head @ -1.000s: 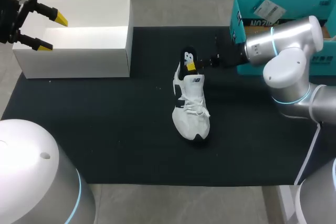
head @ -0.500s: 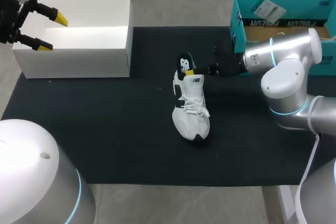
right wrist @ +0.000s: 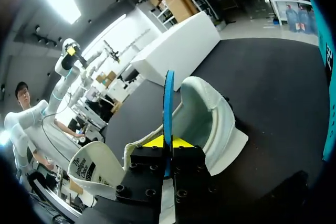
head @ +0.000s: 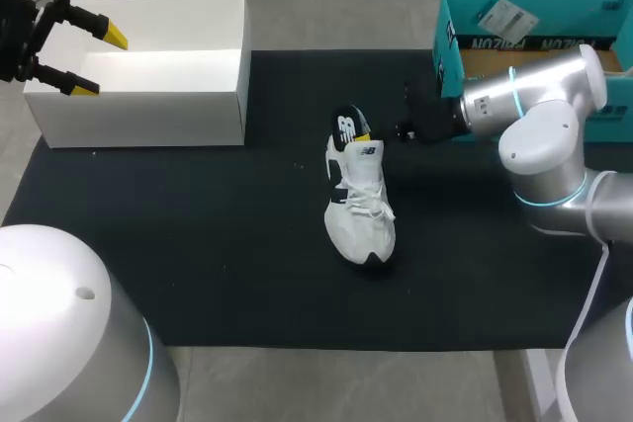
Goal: Take the shoe out of the shoebox, open the shoe tongue, remove and reinsert the insole, then place the shoe into the shoebox
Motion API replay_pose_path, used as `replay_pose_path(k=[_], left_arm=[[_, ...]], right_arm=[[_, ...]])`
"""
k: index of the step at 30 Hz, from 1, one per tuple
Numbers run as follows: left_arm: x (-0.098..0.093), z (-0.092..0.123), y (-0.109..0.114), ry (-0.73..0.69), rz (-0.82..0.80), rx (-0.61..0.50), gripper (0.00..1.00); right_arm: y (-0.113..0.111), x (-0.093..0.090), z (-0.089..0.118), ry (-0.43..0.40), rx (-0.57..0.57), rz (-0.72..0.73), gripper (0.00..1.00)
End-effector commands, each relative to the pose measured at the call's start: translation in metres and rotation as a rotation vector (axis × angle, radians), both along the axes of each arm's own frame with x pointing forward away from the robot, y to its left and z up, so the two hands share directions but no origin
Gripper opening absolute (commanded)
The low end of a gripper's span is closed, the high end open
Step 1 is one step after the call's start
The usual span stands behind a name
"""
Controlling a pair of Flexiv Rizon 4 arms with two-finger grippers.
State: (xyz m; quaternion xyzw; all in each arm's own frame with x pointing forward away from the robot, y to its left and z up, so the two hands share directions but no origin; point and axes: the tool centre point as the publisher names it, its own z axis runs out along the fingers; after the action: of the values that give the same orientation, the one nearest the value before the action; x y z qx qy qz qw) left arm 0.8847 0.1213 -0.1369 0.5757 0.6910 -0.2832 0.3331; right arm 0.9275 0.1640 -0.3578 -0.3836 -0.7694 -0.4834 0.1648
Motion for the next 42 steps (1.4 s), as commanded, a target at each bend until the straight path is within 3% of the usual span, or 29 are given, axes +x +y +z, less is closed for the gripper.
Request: replay_pose_path(k=[1, 10, 15, 16, 17, 18, 21, 26, 28, 30, 31, 32, 42], left_arm=[[0.0, 0.001, 0.0, 0.002, 0.0, 0.003, 1.0], [0.0, 0.001, 0.0, 0.002, 0.0, 0.003, 1.0], [0.0, 0.001, 0.0, 0.002, 0.0, 0.003, 1.0], [0.0, 0.001, 0.0, 0.002, 0.0, 0.003, 1.0], [0.0, 0.001, 0.0, 0.002, 0.0, 0.003, 1.0], [0.0, 0.001, 0.0, 0.002, 0.0, 0.003, 1.0], [0.0, 0.001, 0.0, 0.002, 0.0, 0.003, 1.0], [0.0, 0.001, 0.0, 0.002, 0.0, 0.003, 1.0], [0.0, 0.001, 0.0, 0.002, 0.0, 0.003, 1.0], [0.0, 0.001, 0.0, 0.002, 0.0, 0.003, 1.0], [0.0, 0.001, 0.0, 0.002, 0.0, 0.003, 1.0], [0.0, 0.001, 0.0, 0.002, 0.0, 0.003, 1.0], [0.0, 0.001, 0.0, 0.002, 0.0, 0.003, 1.0]], right_arm=[[-0.001, -0.001, -0.004, 0.034, -0.005, 0.01, 0.0], [-0.001, -0.015, -0.016, 0.108, -0.011, 0.028, 0.0], [0.0, -0.013, -0.015, 0.094, -0.018, 0.023, 0.0], [0.0, -0.011, -0.013, 0.088, -0.021, 0.023, 0.1], [0.0, -0.008, -0.011, 0.077, -0.025, 0.023, 0.37], [0.0, -0.006, -0.009, 0.066, -0.028, 0.024, 0.46], [-0.001, 0.002, -0.002, 0.043, -0.035, 0.029, 0.47], [-0.004, 0.012, 0.006, 0.014, -0.048, 0.04, 0.45], [-0.005, 0.015, 0.008, 0.01, -0.049, 0.043, 0.4], [-0.004, 0.017, 0.008, 0.007, -0.051, 0.051, 0.27], [-0.004, 0.017, 0.008, 0.008, -0.051, 0.055, 0.03], [-0.004, 0.017, 0.007, 0.011, -0.051, 0.058, 0.0], [-0.003, 0.002, -0.003, 0.079, -0.036, 0.072, 0.0]])
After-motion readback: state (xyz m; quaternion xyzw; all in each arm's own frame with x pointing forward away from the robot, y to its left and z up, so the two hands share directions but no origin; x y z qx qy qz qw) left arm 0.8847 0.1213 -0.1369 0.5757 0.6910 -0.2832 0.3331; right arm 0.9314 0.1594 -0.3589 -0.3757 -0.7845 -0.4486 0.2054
